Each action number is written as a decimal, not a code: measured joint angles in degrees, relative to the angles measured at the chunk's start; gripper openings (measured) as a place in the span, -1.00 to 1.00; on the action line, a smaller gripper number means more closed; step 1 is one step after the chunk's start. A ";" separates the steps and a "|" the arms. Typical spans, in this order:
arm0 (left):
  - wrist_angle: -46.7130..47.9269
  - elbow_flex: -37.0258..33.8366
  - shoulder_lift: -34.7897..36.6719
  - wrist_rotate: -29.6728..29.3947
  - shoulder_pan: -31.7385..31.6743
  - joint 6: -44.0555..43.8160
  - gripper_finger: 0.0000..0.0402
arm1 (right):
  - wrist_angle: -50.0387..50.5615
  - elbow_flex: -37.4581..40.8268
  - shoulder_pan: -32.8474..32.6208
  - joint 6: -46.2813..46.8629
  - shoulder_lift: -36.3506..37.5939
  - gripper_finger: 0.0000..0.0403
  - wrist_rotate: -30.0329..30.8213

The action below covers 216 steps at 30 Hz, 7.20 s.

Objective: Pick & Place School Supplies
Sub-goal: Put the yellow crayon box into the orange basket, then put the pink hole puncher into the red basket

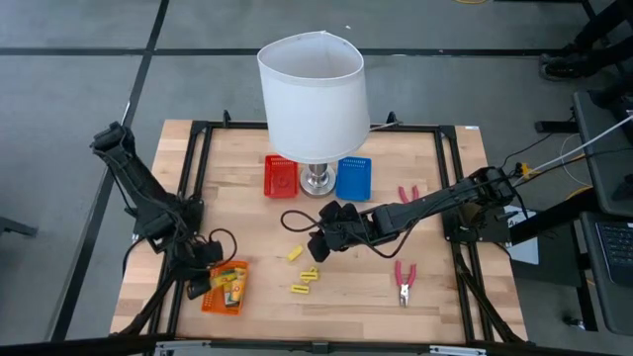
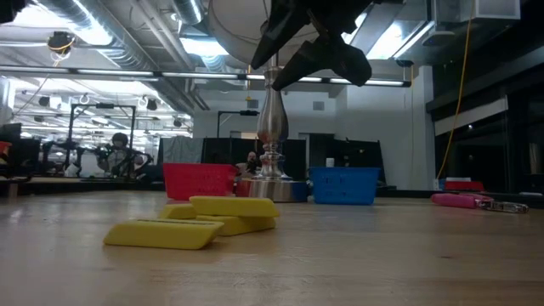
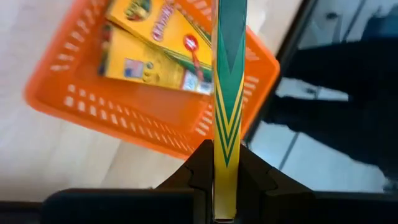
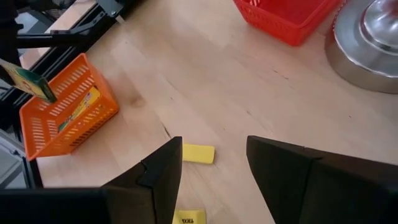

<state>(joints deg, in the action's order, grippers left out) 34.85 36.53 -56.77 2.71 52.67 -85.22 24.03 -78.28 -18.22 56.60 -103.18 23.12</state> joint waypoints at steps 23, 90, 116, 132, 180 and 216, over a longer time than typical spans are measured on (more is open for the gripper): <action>-6.83 -2.10 -2.73 -10.96 5.20 -40.16 -0.85 | -0.19 0.00 -0.41 0.82 0.00 -0.09 -0.88; 18.78 18.67 -3.17 -23.58 -30.15 47.75 -0.45 | 23.72 0.00 3.29 -30.54 21.51 -0.09 -8.85; 19.26 18.64 -3.13 -34.71 -24.50 37.02 -0.46 | 54.79 19.72 9.90 6.49 29.32 -0.18 -7.34; 16.57 18.60 -3.13 -31.68 -24.52 33.42 -0.45 | 34.41 34.99 23.22 -9.23 28.68 -0.02 -7.31; -11.37 18.60 -3.13 -23.94 -27.16 42.27 -0.44 | -7.07 19.70 1.72 -1.52 36.06 -0.90 -30.02; -60.41 18.58 -12.02 -5.41 -35.42 52.90 -0.01 | -17.85 -4.57 -0.37 -12.54 17.05 -0.93 -27.02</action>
<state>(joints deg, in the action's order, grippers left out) -25.56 55.11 -68.79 -2.70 17.25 -32.32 6.18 -82.85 -18.59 44.06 -86.13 -3.89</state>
